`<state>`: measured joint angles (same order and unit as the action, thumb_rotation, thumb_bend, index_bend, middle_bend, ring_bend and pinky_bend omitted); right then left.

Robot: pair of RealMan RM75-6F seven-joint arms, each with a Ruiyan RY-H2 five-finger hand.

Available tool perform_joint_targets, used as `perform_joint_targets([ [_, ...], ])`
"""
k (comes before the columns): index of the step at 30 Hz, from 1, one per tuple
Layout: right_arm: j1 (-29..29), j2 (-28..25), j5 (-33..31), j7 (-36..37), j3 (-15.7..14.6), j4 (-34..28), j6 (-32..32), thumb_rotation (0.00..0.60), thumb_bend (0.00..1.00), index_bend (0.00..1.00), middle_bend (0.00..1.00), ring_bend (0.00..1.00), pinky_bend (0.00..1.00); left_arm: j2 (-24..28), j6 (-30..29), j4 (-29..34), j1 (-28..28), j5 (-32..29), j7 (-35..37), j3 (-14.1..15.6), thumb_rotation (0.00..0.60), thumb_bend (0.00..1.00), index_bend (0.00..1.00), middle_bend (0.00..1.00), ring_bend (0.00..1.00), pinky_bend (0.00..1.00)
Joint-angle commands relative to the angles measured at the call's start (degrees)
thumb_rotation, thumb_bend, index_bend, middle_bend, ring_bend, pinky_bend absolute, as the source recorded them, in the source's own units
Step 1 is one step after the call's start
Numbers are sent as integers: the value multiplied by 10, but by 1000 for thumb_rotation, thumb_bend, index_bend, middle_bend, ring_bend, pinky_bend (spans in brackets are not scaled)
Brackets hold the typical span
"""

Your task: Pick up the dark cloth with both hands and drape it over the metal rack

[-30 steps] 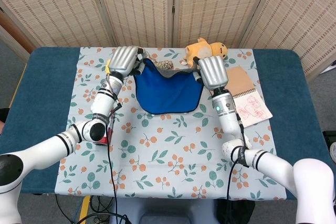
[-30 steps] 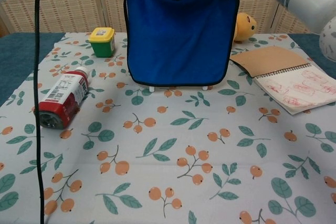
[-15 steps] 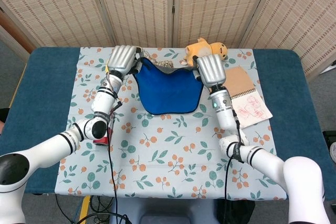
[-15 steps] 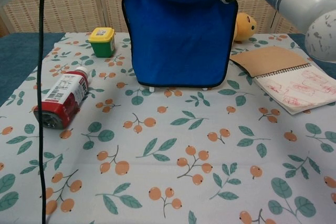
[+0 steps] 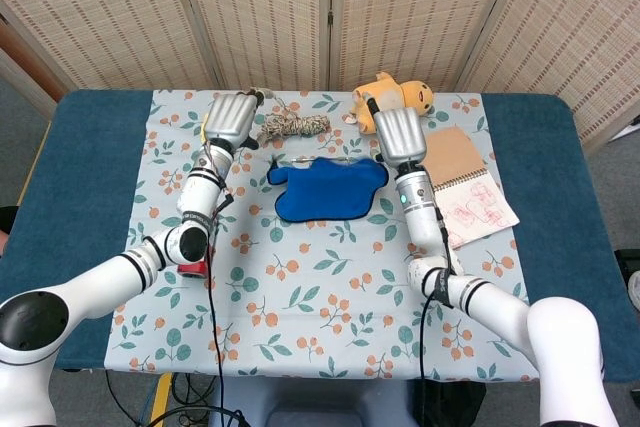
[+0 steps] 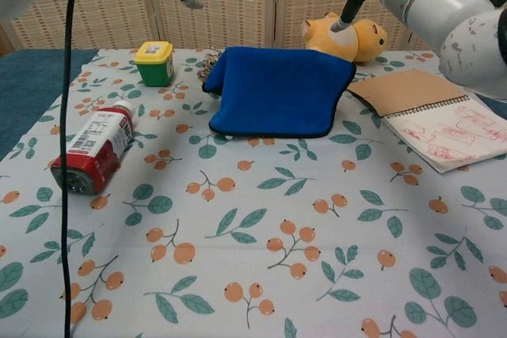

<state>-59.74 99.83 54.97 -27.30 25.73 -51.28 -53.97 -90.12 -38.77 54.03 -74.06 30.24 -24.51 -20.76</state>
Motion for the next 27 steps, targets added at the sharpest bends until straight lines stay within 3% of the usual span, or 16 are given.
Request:
perform_joint_targets([
  [1,2,-5,-2,1,1,-6,-4,600,0,12,899,815,951,0,-6,4,2,-5,2,-3,600,191,21,7,22,376],
  [4,9,-18,1,6,-1,-25,-9,600,0,1,867,798,951,4,-11,11,9,-10,8,-7,600,174,2,0,0,288],
  [7,24,-39,18,14,-13,-56,-24,600,5,12,821,762,951,11,-29,22,19,-13,5,-5,600,174,27,0,25,280],
  [9,38,-55,30,20,-22,-79,-36,600,52,81,791,739,947,18,-39,37,29,-12,8,-3,600,174,65,2,62,280],
  [13,79,-103,58,36,-48,-148,-61,600,213,329,747,695,896,47,-56,86,64,-3,26,3,600,185,165,77,125,285],
  [17,116,-152,82,40,-75,-220,-80,600,262,466,729,670,875,75,-88,132,105,30,48,16,600,240,204,114,144,292],
  [27,227,-276,154,78,-153,-404,-146,600,263,514,709,631,857,160,-183,269,226,130,104,60,600,248,211,121,148,298],
])
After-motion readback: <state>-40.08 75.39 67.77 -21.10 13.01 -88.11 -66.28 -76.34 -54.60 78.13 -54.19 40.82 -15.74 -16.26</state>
